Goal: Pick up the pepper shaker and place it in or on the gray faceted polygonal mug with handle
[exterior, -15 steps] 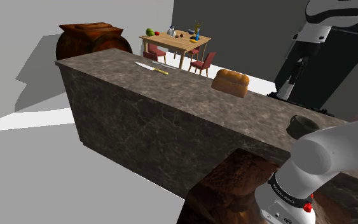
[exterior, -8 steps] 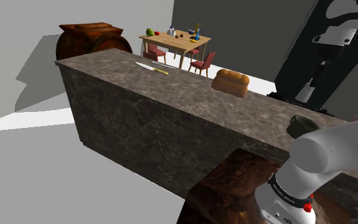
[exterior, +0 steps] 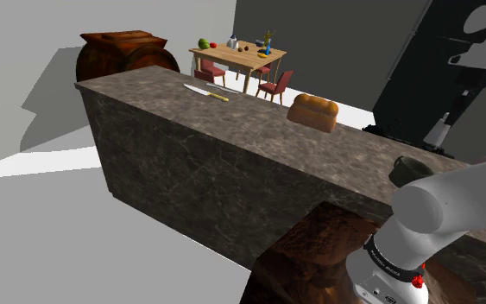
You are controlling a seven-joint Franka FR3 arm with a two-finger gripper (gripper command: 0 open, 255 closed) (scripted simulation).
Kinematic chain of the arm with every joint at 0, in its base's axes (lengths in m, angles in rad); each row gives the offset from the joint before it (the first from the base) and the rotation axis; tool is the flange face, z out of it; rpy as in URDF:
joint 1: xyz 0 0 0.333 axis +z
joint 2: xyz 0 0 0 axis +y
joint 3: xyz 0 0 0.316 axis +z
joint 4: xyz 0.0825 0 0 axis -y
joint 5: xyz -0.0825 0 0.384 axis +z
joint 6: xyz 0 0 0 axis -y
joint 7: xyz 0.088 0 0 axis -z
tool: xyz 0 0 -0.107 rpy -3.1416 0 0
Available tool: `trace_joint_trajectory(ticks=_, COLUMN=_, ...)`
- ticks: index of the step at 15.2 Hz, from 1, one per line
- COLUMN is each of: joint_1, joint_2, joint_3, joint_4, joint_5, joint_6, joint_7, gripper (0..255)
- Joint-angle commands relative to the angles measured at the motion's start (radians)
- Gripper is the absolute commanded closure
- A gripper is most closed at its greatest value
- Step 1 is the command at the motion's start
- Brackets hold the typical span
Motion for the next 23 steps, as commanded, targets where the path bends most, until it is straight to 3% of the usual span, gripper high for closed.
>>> trace_joint_trajectory(ticks=1, joint_1=-0.002, joint_2=-0.001, joint_3=-0.009, joint_4=-0.024, joint_5=-0.005, joint_6=0.024, joint_7=0.000, gripper=255)
trace_joint_trajectory(ticks=17, joint_1=-0.008, joint_2=0.013, joint_3=-0.077, joint_4=-0.217, joint_5=-0.042, joint_6=0.235, joint_7=0.025, gripper=255)
trace_joint_trajectory(ticks=23, joint_1=-0.008, joint_2=0.014, joint_3=-0.079, joint_4=-0.221, joint_5=-0.043, joint_6=0.241, joint_7=0.026, gripper=255)
